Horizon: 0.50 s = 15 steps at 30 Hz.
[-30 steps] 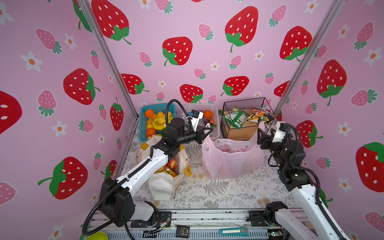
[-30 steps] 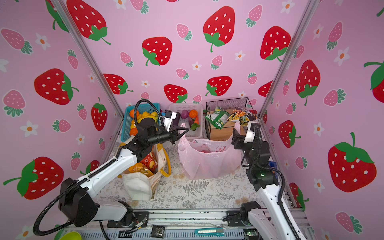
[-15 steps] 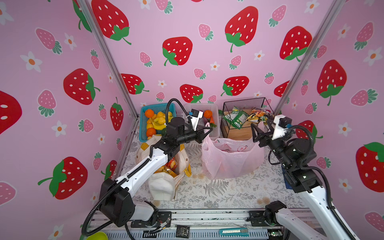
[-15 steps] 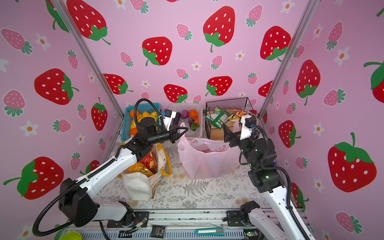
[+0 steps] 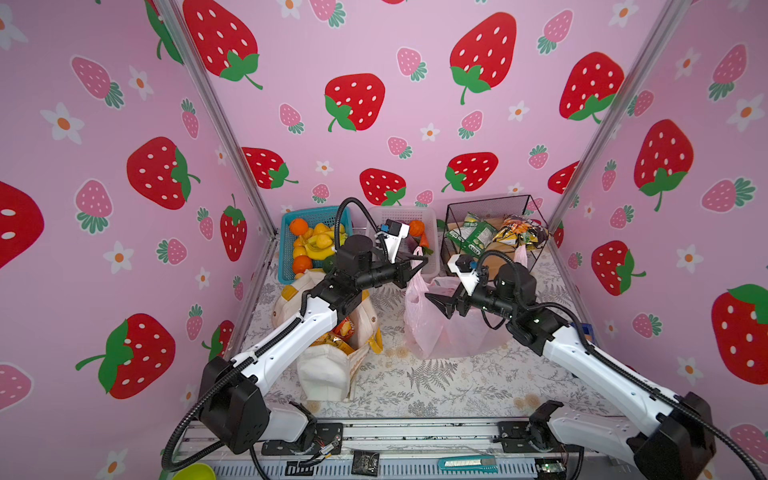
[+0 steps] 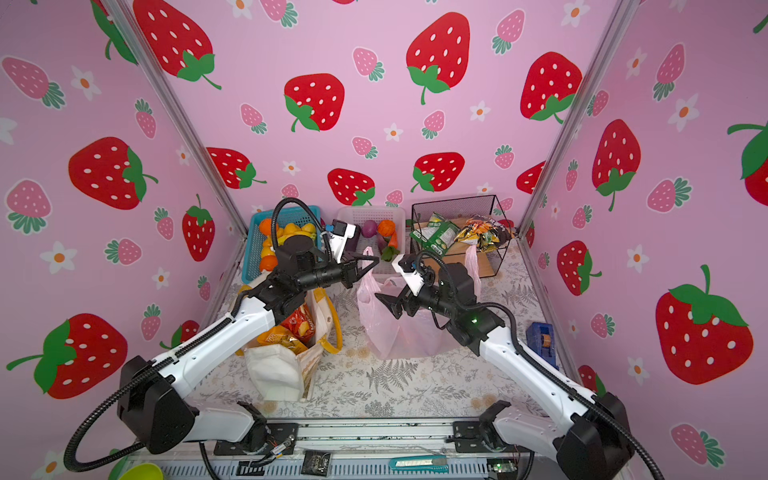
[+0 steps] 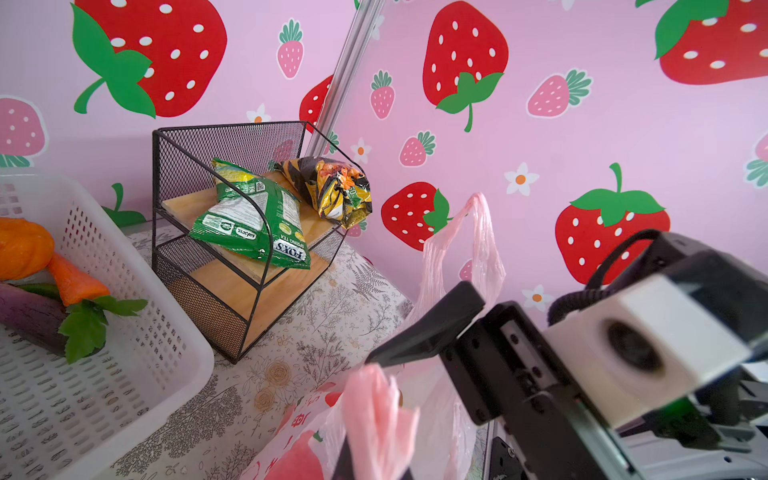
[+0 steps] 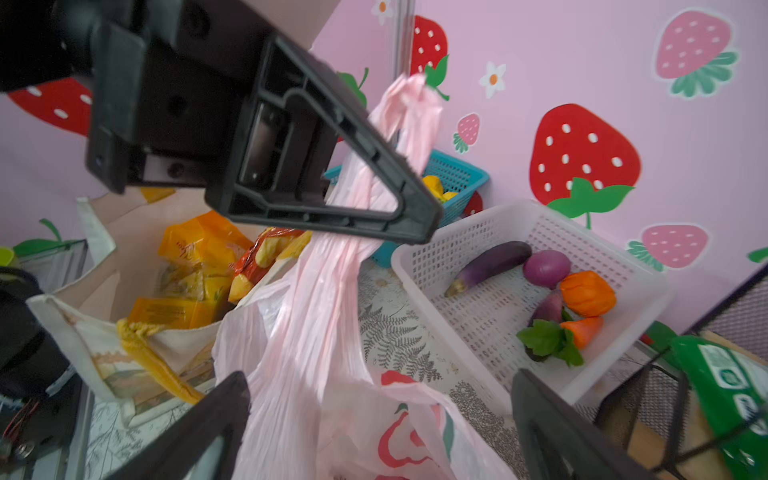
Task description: Place the mixed food into the grocery bags and tie them
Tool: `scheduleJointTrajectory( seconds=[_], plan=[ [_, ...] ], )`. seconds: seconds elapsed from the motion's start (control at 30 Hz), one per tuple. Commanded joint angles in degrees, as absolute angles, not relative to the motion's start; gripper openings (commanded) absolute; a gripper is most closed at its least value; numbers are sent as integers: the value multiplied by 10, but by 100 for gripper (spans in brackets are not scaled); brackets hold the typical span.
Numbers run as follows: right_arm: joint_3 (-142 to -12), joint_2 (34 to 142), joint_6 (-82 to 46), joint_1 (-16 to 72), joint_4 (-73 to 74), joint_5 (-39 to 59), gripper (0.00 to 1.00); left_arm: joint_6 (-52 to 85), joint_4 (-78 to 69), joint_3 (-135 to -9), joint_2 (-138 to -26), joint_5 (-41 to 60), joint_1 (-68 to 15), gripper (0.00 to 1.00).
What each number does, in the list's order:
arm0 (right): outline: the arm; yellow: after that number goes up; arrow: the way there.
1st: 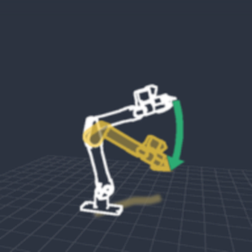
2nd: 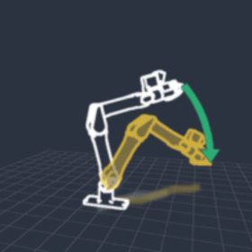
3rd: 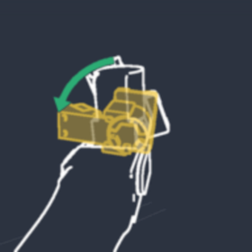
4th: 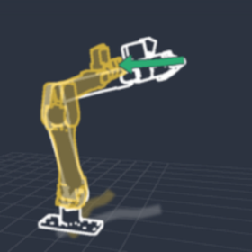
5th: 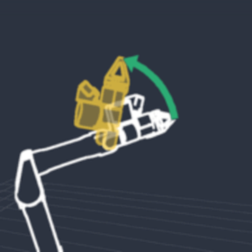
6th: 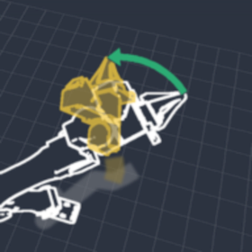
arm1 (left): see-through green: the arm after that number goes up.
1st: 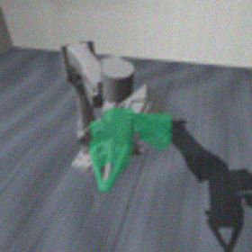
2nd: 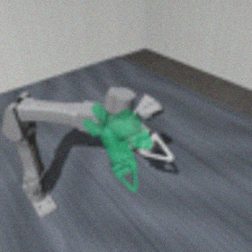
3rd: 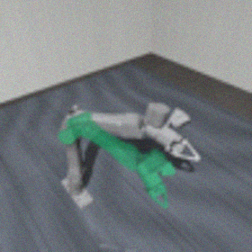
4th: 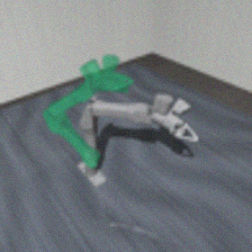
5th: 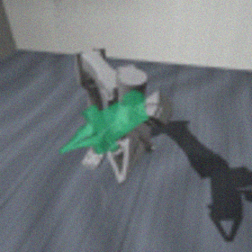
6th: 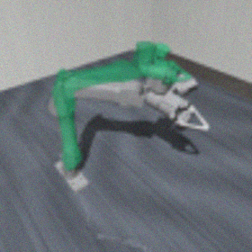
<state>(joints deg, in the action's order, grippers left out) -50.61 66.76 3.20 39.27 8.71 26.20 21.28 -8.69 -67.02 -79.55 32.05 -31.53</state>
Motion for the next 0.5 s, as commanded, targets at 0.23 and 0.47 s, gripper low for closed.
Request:
scheduleJointTrajectory(
  seconds=[0.23,0.47],
  plan=[
    [-536,761,123,385,123,391,100,206,-84,-694,-779,329,-318,0],
    [-508,765,126,382,157,412,74,208,-90,-690,-773,331,-318,0]
  ],
)
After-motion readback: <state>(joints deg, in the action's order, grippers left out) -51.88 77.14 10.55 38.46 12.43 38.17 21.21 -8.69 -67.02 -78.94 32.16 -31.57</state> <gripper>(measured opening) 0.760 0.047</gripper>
